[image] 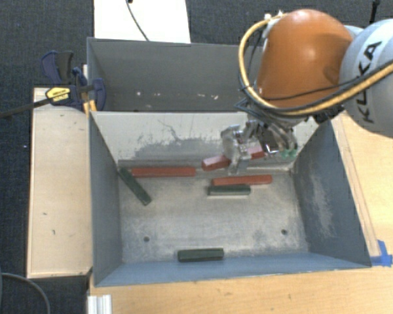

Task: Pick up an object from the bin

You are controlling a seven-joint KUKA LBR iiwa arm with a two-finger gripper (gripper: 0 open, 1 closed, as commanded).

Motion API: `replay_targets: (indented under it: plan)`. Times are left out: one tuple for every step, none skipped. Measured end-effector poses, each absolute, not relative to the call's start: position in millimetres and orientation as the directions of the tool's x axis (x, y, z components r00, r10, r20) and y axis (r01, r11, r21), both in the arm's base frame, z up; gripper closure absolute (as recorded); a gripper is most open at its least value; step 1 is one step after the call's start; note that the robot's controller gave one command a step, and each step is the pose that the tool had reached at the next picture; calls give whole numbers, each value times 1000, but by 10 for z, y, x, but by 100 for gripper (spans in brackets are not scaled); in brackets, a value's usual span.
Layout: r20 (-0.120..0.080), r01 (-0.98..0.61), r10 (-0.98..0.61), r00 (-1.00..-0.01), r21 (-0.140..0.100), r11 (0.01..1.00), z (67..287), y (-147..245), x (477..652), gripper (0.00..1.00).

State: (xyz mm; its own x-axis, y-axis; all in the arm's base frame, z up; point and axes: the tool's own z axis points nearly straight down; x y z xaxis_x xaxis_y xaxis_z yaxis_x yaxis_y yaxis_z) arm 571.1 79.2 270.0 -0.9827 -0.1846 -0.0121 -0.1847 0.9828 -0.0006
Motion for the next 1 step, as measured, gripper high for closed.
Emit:
replay_targets:
  plan:
    - [-12,-386,-386,-922,-4,922,3726,468,5666,100]
